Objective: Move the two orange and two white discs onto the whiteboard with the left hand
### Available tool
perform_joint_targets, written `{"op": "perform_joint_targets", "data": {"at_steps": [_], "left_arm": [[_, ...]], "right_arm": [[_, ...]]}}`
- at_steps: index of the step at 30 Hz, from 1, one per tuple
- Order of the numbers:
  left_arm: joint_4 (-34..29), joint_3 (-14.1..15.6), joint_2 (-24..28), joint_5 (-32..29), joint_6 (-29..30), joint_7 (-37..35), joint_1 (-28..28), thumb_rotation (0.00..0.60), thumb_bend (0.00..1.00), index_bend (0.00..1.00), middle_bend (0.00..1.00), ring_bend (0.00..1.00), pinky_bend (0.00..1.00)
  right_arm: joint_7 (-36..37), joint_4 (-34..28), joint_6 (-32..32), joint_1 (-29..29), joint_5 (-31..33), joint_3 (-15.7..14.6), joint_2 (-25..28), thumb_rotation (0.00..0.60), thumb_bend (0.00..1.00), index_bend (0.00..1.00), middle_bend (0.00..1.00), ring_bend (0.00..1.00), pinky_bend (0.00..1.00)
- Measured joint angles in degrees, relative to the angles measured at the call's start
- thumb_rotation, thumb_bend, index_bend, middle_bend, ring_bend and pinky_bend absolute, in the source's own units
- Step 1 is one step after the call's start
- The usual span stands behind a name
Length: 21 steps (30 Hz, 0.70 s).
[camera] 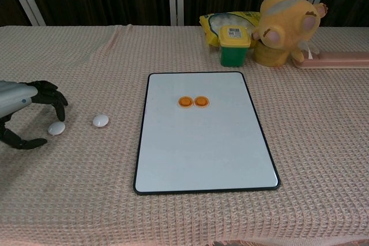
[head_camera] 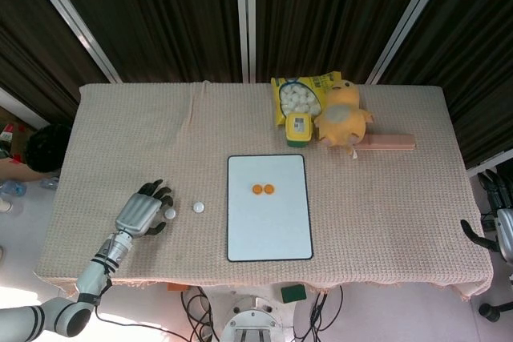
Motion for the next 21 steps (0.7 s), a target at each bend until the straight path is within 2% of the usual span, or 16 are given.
{"op": "perform_joint_targets", "data": {"at_steps": [21], "left_arm": [[2.6, -2.0, -1.4, 3.9, -0.5, -1.4, 1.2, 0.6, 0.27, 0.43, 0.22, 0.06, 0.15]], "right_arm": [[-0.3, 0.1, -0.3, 0.0, 0.1, -0.1, -0.3, 0.6, 0.28, 0.0, 0.0, 0.0, 0.0]]}}
